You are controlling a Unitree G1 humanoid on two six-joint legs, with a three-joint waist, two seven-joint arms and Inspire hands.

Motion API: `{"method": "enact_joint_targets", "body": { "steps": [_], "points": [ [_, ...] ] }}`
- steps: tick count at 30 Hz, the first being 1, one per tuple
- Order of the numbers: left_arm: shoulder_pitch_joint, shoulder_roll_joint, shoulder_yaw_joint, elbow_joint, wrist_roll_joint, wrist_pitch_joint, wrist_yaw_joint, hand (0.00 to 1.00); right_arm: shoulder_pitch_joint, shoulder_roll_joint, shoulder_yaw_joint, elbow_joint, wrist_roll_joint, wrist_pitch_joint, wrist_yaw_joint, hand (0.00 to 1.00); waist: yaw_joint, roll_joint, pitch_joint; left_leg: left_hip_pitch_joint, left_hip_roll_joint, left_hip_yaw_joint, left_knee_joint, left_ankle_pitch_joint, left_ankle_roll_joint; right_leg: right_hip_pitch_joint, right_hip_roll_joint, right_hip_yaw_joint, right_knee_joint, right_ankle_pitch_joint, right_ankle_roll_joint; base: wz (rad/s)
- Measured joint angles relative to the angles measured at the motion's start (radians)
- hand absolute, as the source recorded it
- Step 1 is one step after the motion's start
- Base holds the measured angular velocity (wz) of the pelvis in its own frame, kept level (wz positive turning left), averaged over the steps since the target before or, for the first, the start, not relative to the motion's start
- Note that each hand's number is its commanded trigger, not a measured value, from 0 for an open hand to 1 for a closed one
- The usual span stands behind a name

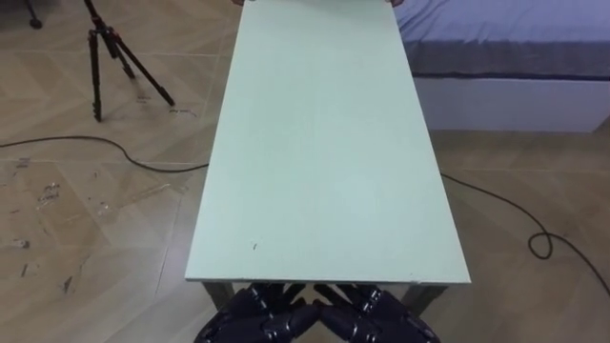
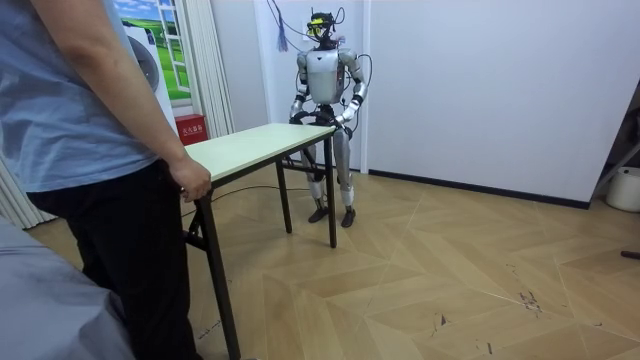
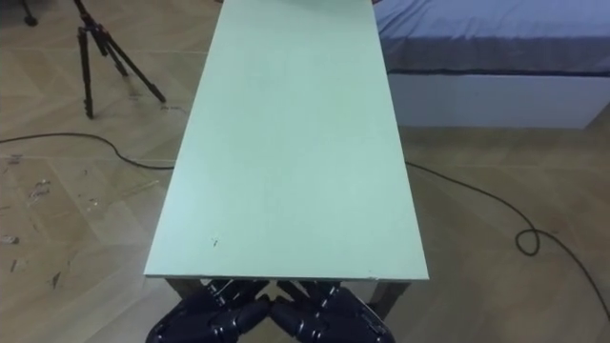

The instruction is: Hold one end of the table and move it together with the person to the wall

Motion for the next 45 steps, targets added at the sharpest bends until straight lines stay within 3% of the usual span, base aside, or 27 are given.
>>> {"method": "enact_joint_targets", "body": {
  "steps": [9, 20, 22, 31, 34, 45],
  "points": [
    [-0.010, 0.001, 0.000, 0.000, -0.002, 0.005, 0.007, 0.00, -0.011, -0.015, 0.002, 0.000, 0.071, 0.015, -0.022, 0.00, 0.002, 0.010, 0.0119, 0.015, 0.000, 0.001, -0.006, 0.000, 0.000, 0.011, 0.001, 0.004, -0.002, 0.000, 0.000, -0.02],
    [-0.017, -0.006, 0.005, 0.000, -0.071, 0.007, 0.057, 0.00, -0.012, -0.013, 0.003, -0.004, 0.236, 0.024, -0.092, 0.00, 0.014, 0.011, 0.0113, 0.017, 0.000, 0.003, -0.006, 0.000, 0.000, 0.000, 0.001, 0.009, 0.014, 0.001, -0.002, -0.02],
    [-0.030, -0.007, 0.005, 0.000, -0.120, 0.020, 0.091, 0.00, -0.012, -0.012, 0.003, -0.004, 0.292, 0.030, -0.111, 0.00, 0.023, 0.011, 0.0113, 0.017, 0.001, 0.003, -0.005, 0.000, 0.000, -0.001, 0.001, 0.008, 0.015, 0.002, -0.003, 0.00],
    [-0.038, -0.037, 0.044, 0.000, -0.333, 0.017, 0.196, 0.00, -0.011, 0.010, 0.002, -0.004, 0.439, 0.036, -0.164, 0.00, 0.029, 0.015, 0.0112, 0.016, 0.001, -0.001, 0.002, 0.000, 0.000, 0.000, 0.001, 0.006, 0.018, 0.003, -0.004, 0.00],
    [-0.038, -0.052, 0.044, 0.000, -0.387, 0.015, 0.214, 0.00, -0.011, 0.017, 0.002, -0.004, 0.463, 0.036, -0.174, 0.00, 0.031, 0.016, 0.0109, 0.016, 0.001, -0.003, 0.001, 0.000, 0.000, 0.000, 0.002, 0.005, 0.018, 0.003, -0.005, 0.00],
    [-0.050, -0.067, 0.050, 0.040, -0.466, 0.020, 0.247, 0.00, -0.013, 0.023, 0.001, -0.008, 0.506, 0.032, -0.239, 0.00, 0.034, 0.023, 0.0059, 0.048, 0.001, 0.002, -0.014, 0.003, 0.004, 0.013, 0.002, 0.011, 0.033, 0.000, -0.007, -0.03]
  ]
}}
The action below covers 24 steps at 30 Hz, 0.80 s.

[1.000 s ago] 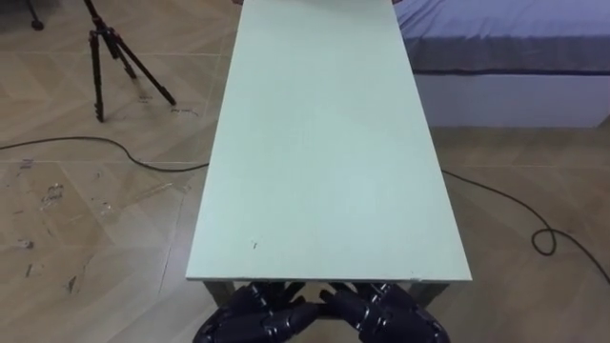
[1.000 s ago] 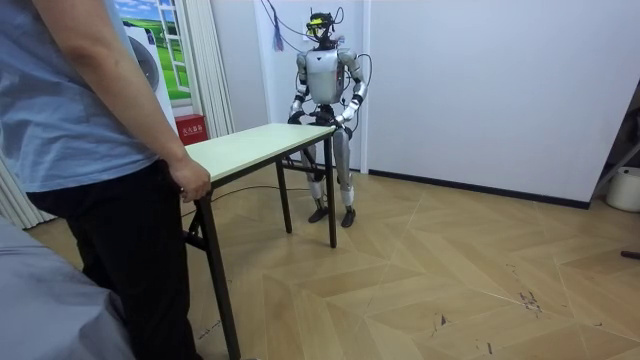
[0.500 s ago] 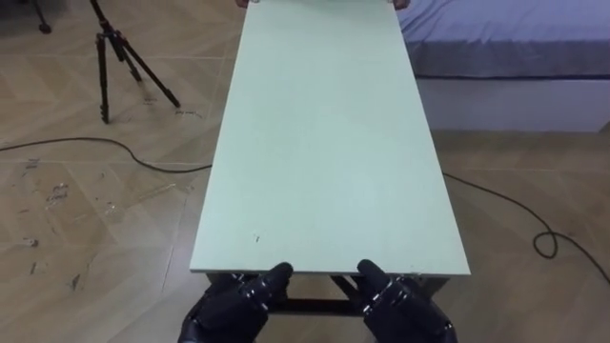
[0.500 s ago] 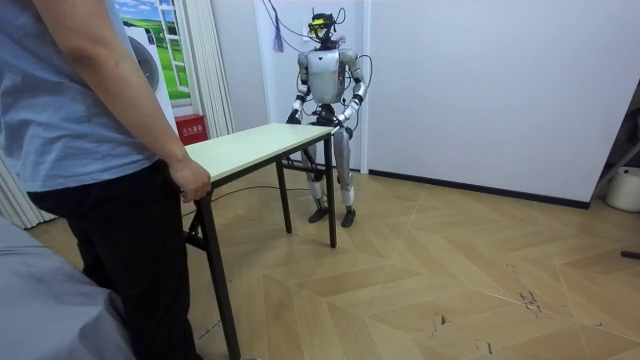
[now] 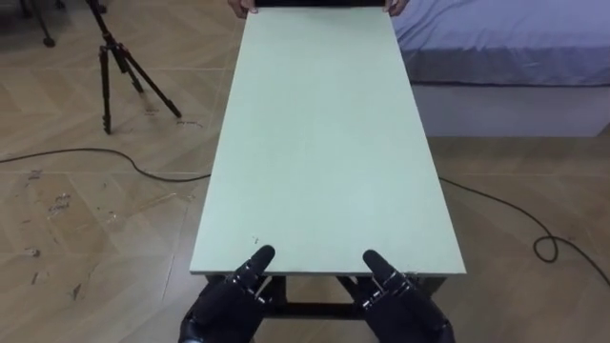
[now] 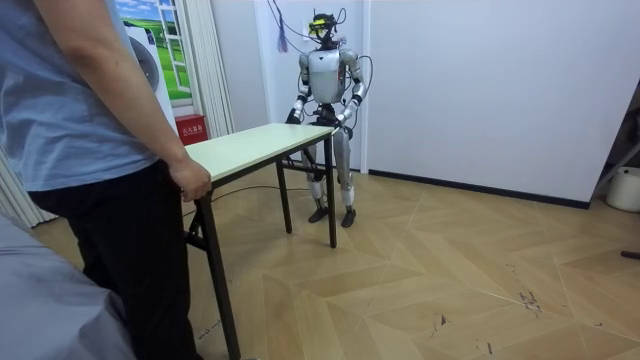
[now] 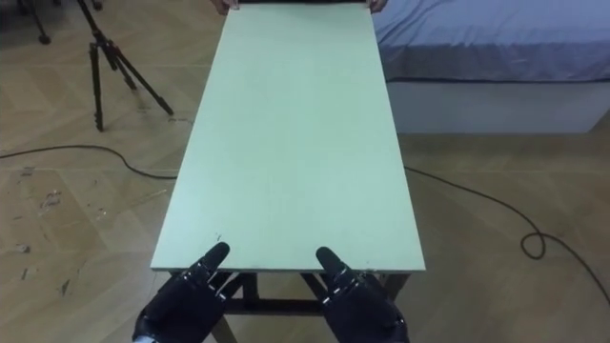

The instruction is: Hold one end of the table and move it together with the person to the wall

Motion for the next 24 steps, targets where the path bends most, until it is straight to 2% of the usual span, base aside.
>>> {"method": "enact_joint_targets", "body": {
  "steps": [4, 8, 13, 17, 19, 24],
  "points": [
    [-0.008, -0.010, 0.000, 0.010, -0.056, 0.000, 0.028, 0.00, 0.000, 0.000, 0.000, 0.000, 0.009, -0.002, -0.013, 0.00, -0.001, -0.001, -0.0014, 0.005, 0.000, 0.000, -0.009, 0.001, 0.001, 0.002, 0.003, 0.011, 0.004, -0.003, -0.001, 0.00],
    [-0.009, -0.010, 0.003, 0.028, -0.066, 0.000, 0.030, 0.00, 0.000, 0.001, 0.000, 0.000, 0.039, -0.003, -0.022, 0.00, 0.000, -0.002, -0.0013, 0.013, 0.003, 0.000, -0.012, 0.001, 0.001, 0.003, 0.010, 0.024, 0.004, -0.004, -0.002, -0.07],
    [-0.027, -0.011, 0.007, 0.094, -0.061, 0.000, 0.032, 0.00, 0.000, 0.008, -0.004, 0.003, 0.045, -0.010, -0.046, 0.00, -0.003, -0.015, -0.0079, 0.021, 0.004, -0.003, -0.012, 0.001, 0.001, 0.007, 0.012, 0.024, 0.000, -0.005, -0.004, -0.03],
    [-0.035, -0.014, 0.007, 0.112, -0.062, 0.000, 0.032, 0.00, 0.000, 0.015, -0.009, 0.003, 0.044, -0.010, -0.055, 0.00, -0.005, -0.018, -0.0070, 0.020, 0.003, -0.003, -0.012, 0.001, 0.001, 0.010, 0.010, 0.023, -0.002, -0.005, -0.004, 0.00],
    [-0.053, -0.024, 0.012, 0.140, -0.061, 0.002, 0.032, 0.00, 0.000, 0.031, -0.019, 0.003, 0.044, -0.010, -0.065, 0.00, -0.005, -0.018, -0.0065, 0.020, 0.003, -0.003, -0.012, 0.001, 0.001, 0.011, 0.010, 0.023, -0.002, -0.005, -0.004, 0.00],
    [-0.056, -0.048, 0.039, 0.151, -0.062, 0.015, 0.040, 0.00, -0.001, 0.038, -0.027, 0.002, 0.044, -0.010, -0.078, 0.00, -0.005, -0.013, -0.0036, 0.019, 0.003, -0.003, -0.012, 0.001, 0.001, 0.007, 0.010, 0.023, -0.002, -0.005, -0.004, 0.00]
  ]
}}
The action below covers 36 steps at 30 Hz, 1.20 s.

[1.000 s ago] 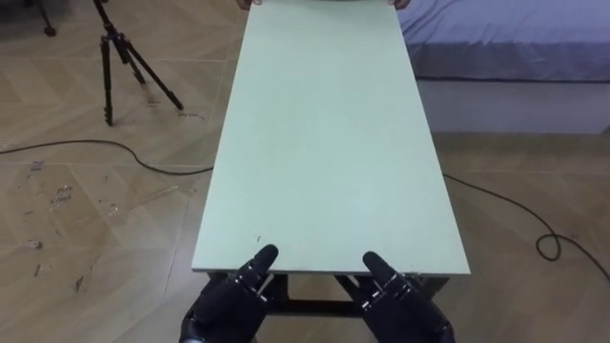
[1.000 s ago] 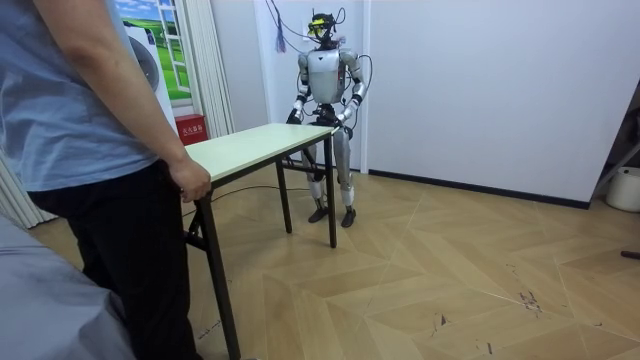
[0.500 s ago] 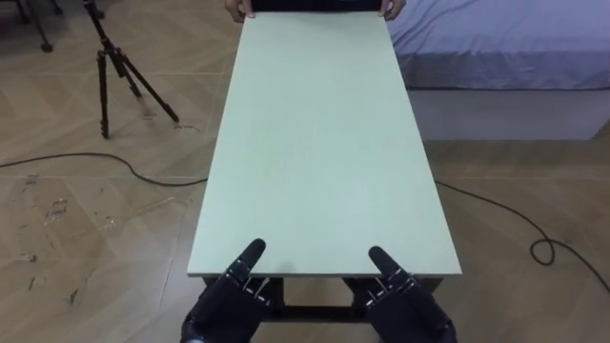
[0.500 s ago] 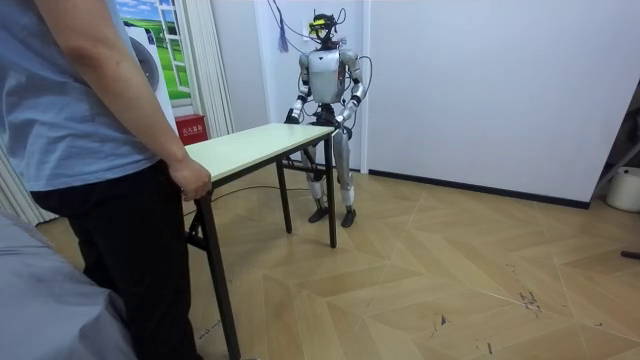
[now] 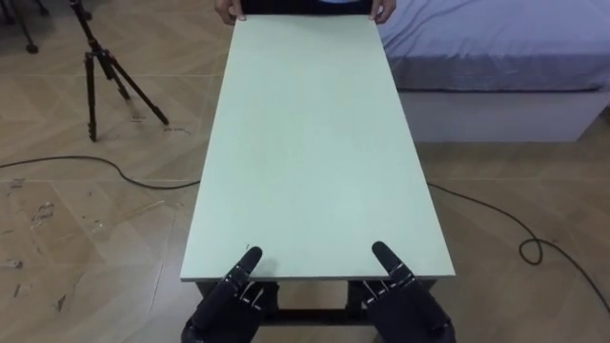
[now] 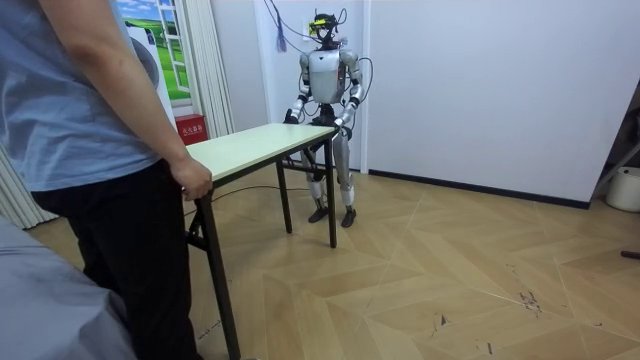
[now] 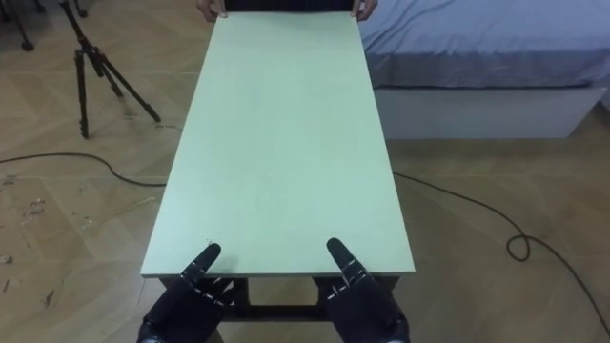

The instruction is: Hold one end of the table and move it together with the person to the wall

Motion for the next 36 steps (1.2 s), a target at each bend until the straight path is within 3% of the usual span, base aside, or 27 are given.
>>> {"method": "enact_joint_targets", "body": {
  "steps": [11, 19, 36],
  "points": [
    [-0.036, -0.011, 0.001, 0.075, -0.001, 0.014, 0.020, 0.00, -0.013, 0.017, -0.031, 0.000, 0.038, -0.001, -0.049, 0.00, 0.000, 0.011, 0.0041, 0.000, 0.000, 0.000, -0.001, 0.000, 0.000, 0.006, 0.001, -0.002, -0.003, 0.000, 0.000, 0.00],
    [-0.039, -0.044, 0.016, 0.074, -0.048, 0.013, 0.050, 0.00, -0.035, 0.042, -0.035, 0.000, 0.109, -0.004, -0.088, 0.00, -0.005, 0.016, 0.0054, 0.002, 0.000, -0.004, -0.001, 0.000, 0.000, 0.018, -0.001, -0.017, -0.018, 0.003, 0.002, 0.03],
    [-0.052, -0.049, 0.017, 0.003, -0.080, 0.013, 0.107, 0.02, -0.045, 0.049, -0.034, 0.000, 0.106, -0.025, -0.074, 0.00, 0.003, 0.031, 0.0145, -0.018, 0.006, -0.009, 0.012, 0.000, 0.000, 0.005, 0.002, -0.024, -0.018, 0.005, -0.003, 0.01]
  ]
}}
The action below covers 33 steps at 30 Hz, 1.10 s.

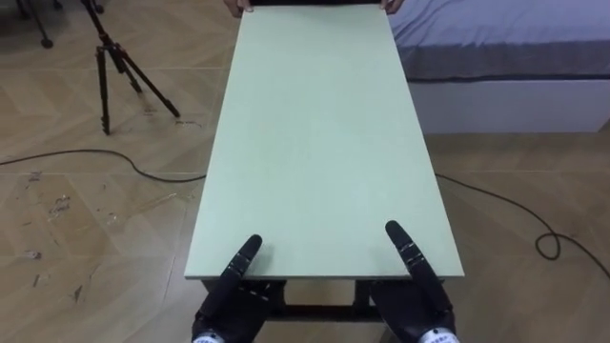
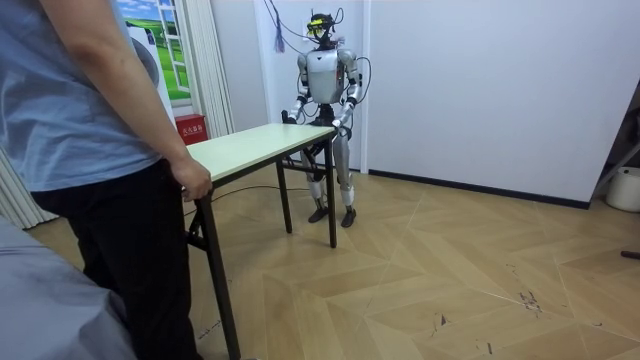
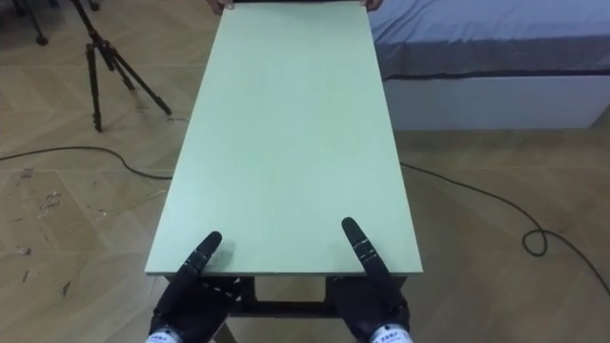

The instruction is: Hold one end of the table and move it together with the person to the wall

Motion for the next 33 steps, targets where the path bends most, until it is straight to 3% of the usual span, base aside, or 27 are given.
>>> {"method": "enact_joint_targets", "body": {
  "steps": [1, 2, 3, 4, 5, 12, 15, 20, 22, 33],
  "points": [
    [0.004, 0.000, 0.001, -0.017, 0.000, 0.000, 0.011, 0.09, -0.002, 0.000, 0.000, 0.000, 0.000, 0.000, 0.000, 0.00, 0.000, 0.000, -0.0003, -0.004, 0.000, 0.000, 0.001, 0.000, 0.000, -0.006, 0.000, 0.000, 0.001, 0.000, -0.001, 0.00],
    [0.008, 0.000, 0.002, -0.030, 0.000, 0.000, 0.018, 0.25, -0.003, 0.000, -0.001, -0.001, 0.000, 0.000, 0.001, 0.00, 0.000, 0.000, -0.0004, -0.005, 0.001, 0.000, 0.002, 0.000, 0.000, -0.007, 0.000, 0.000, 0.001, 0.001, -0.002, 0.00],
    [0.017, 0.000, 0.002, -0.055, -0.001, 0.000, 0.030, 0.57, -0.003, 0.000, -0.001, -0.001, 0.002, 0.000, 0.001, 0.00, 0.000, 0.000, -0.0005, -0.006, 0.001, 0.000, 0.002, 0.000, 0.000, -0.007, 0.001, 0.000, 0.002, 0.001, -0.003, 0.00],
    [0.024, 0.000, 0.002, -0.074, -0.001, 0.000, 0.040, 1.00, -0.003, -0.001, -0.001, -0.001, 0.002, 0.000, 0.000, 0.50, 0.001, 0.000, -0.0013, -0.005, 0.001, 0.001, 0.002, 0.000, 0.000, -0.006, 0.001, 0.001, 0.002, 0.001, -0.003, 0.00],
    [0.024, 0.000, 0.002, -0.077, -0.002, 0.000, 0.041, 1.00, -0.003, -0.001, -0.001, -0.001, 0.002, -0.001, 0.000, 1.00, 0.001, 0.000, -0.0014, -0.005, 0.001, 0.001, 0.002, 0.000, 0.000, -0.006, 0.000, 0.001, 0.002, 0.001, -0.003, 0.00],
    [0.028, 0.001, 0.005, -0.105, -0.042, 0.000, 0.063, 1.00, -0.003, 0.000, -0.001, 0.001, 0.009, 0.000, -0.001, 1.00, 0.005, -0.002, -0.0032, -0.001, 0.002, 0.006, 0.003, 0.000, 0.000, -0.003, 0.004, 0.011, 0.003, 0.003, -0.004, -0.01],
    [0.029, 0.001, 0.005, -0.116, -0.041, 0.004, 0.072, 1.00, -0.009, 0.006, -0.001, 0.034, 0.009, 0.000, -0.044, 1.00, 0.023, -0.007, -0.0057, -0.001, 0.002, 0.006, 0.002, 0.000, 0.000, -0.003, 0.004, 0.011, 0.001, 0.004, -0.004, 0.01],
    [0.028, 0.004, 0.007, -0.143, -0.038, 0.004, 0.149, 1.00, -0.009, 0.021, 0.005, 0.044, -0.002, -0.004, -0.076, 1.00, 0.025, -0.012, -0.0065, 0.004, 0.002, 0.006, 0.002, 0.000, 0.000, 0.009, 0.005, 0.009, -0.003, 0.006, -0.003, 0.02],
    [0.028, 0.005, 0.007, -0.145, -0.025, 0.003, 0.156, 1.00, -0.009, 0.024, 0.010, 0.044, -0.031, -0.021, -0.079, 1.00, 0.024, -0.012, -0.0064, 0.004, 0.002, 0.007, 0.000, 0.000, 0.000, 0.009, 0.004, 0.009, -0.004, 0.007, -0.002, 0.00],
    [0.028, 0.006, 0.007, -0.154, -0.015, 0.000, 0.168, 1.00, -0.013, 0.027, 0.016, 0.042, -0.035, -0.034, -0.089, 1.00, 0.024, -0.013, -0.0059, -0.002, 0.001, 0.009, -0.003, 0.000, 0.000, 0.007, 0.005, 0.010, -0.016, 0.010, -0.001, 0.00]
  ]
}}
